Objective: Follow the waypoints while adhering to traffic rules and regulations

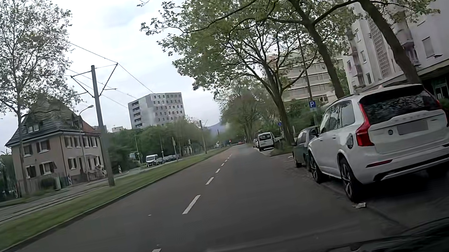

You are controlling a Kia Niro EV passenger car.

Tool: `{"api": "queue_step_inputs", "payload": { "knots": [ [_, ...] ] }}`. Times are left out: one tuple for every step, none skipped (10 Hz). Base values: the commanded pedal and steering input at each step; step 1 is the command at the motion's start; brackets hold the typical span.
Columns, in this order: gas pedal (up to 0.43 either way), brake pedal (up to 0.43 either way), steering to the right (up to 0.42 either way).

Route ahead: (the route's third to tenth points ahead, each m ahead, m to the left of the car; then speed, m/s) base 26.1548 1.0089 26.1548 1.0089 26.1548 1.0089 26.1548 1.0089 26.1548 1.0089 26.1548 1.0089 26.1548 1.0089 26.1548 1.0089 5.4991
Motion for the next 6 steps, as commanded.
{"api": "queue_step_inputs", "payload": {
  "knots": [
    [0.02,0.0,0.001],
    [0.02,0.0,0.002],
    [0.02,0.0,0.003],
    [0.02,0.0,0.003],
    [0.02,0.0,0.003],
    [0.02,0.0,0.003]
  ]
}}
